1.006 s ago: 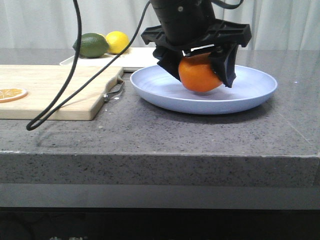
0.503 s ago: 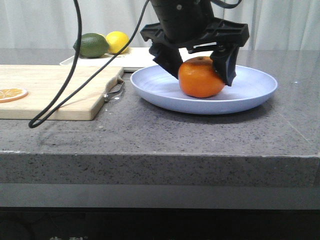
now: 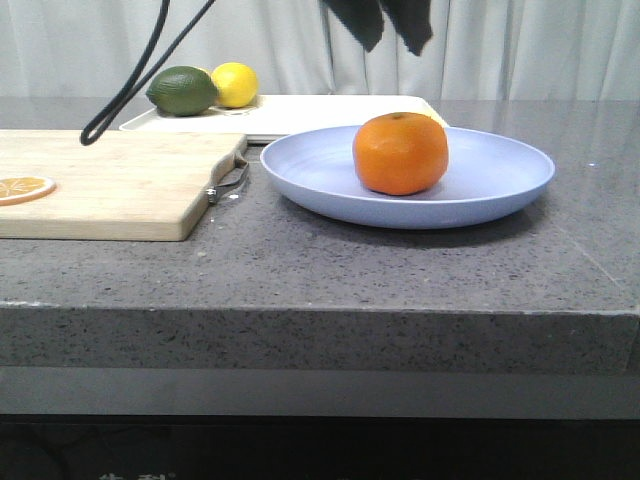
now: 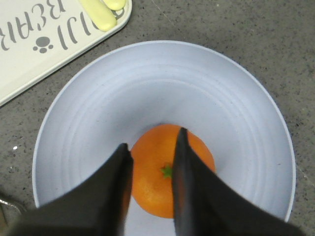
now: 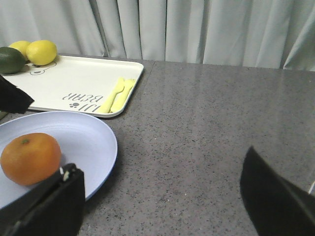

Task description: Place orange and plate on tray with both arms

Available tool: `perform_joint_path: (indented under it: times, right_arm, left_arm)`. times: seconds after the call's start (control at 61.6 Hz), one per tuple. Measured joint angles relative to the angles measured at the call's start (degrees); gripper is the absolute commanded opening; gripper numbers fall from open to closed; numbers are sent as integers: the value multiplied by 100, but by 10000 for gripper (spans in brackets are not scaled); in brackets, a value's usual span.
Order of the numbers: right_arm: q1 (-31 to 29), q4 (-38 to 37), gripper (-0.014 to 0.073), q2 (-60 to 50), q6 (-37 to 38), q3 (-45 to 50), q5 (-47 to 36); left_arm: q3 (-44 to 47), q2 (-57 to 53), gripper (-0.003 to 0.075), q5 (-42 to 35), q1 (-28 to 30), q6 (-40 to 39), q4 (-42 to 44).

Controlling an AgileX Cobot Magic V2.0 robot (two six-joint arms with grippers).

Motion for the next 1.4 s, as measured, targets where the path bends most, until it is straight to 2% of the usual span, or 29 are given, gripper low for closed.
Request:
perform_joint_path:
  times: [0.26,0.568,0.714,1.104,1.396]
  right_arm:
    - [0,0,645,0,0,0,0]
    - [0,0,645,0,0,0,0]
    - [0,0,645,0,0,0,0]
    - [0,0,645,0,0,0,0]
    - [0,0,645,0,0,0,-11]
  left_arm:
    - [-9,1,-18,611,0,0,297]
    - [3,-199,-18,672,0,0,536]
    - [337,-568,-18,672,157,8,525]
    - [2728,-2383,-18,632,1839,-346,555]
    - [5020,-4198,-18,-240,2953,-609,542]
